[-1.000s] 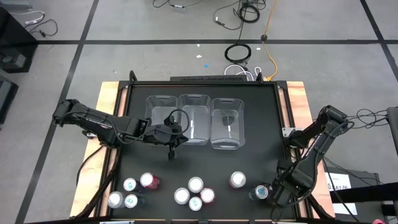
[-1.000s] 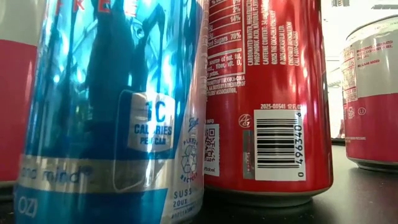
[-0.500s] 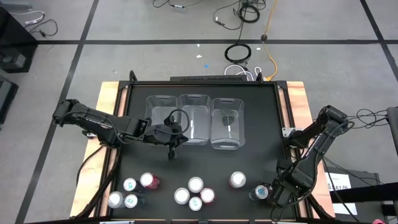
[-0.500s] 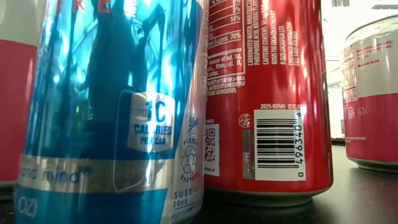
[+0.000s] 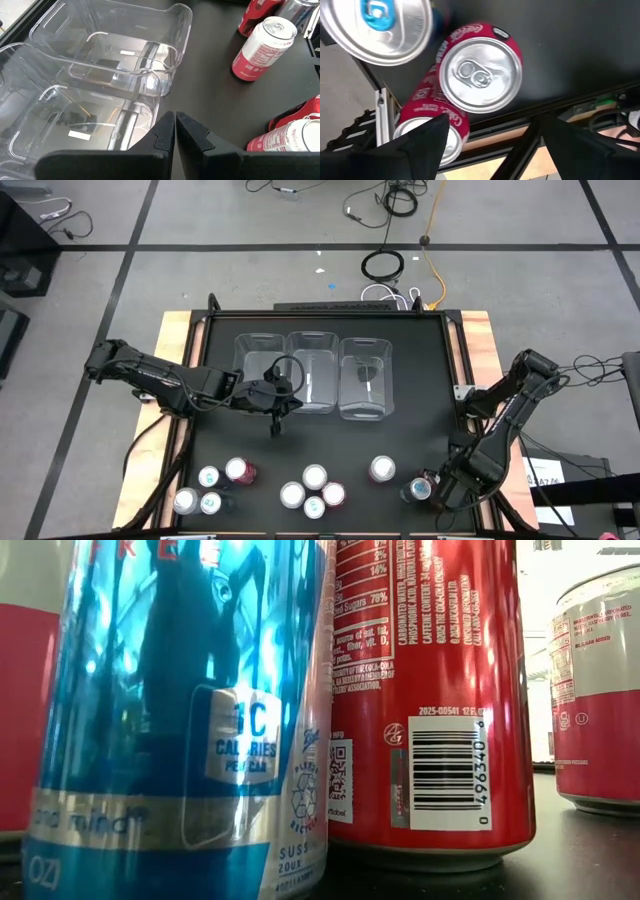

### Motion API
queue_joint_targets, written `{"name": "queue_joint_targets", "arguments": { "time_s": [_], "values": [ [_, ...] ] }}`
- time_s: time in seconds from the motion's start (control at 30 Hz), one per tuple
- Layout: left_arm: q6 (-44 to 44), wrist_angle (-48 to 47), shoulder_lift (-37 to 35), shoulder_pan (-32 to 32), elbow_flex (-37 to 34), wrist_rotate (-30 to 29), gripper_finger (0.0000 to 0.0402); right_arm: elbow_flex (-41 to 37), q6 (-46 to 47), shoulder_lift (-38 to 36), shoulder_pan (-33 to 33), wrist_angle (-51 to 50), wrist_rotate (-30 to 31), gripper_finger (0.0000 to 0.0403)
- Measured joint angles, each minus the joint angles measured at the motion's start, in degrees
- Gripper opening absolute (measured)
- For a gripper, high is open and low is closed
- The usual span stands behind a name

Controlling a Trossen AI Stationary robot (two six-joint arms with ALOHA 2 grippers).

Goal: Sort soda cans
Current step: Put the red soda can into the right transparent bin

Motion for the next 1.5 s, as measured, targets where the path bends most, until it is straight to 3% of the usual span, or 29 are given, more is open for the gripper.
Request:
{"name": "queue_joint_targets", "arguments": {
  "time_s": [0.33,0.53,0.83,1.5],
  "values": [
    [0.0,0.0,0.0,0.0,0.0,0.0,0.0027,0.0,-3.1,0.0,0.0,-0.2,-0.1,0.0396],
    [0.0,0.0,0.0,0.0,0.0,0.0,0.0027,0.0,-3.4,0.0,0.0,-0.3,0.3,0.0386],
    [-0.1,0.0,0.0,0.0,0.0,0.0,0.0027,0.0,-3.8,0.0,0.0,1.4,7.1,0.0385],
    [0.0,0.0,0.0,0.0,0.0,0.0,0.0027,-2.6,-3.0,0.0,0.0,5.4,7.9,0.0384]
  ]
}}
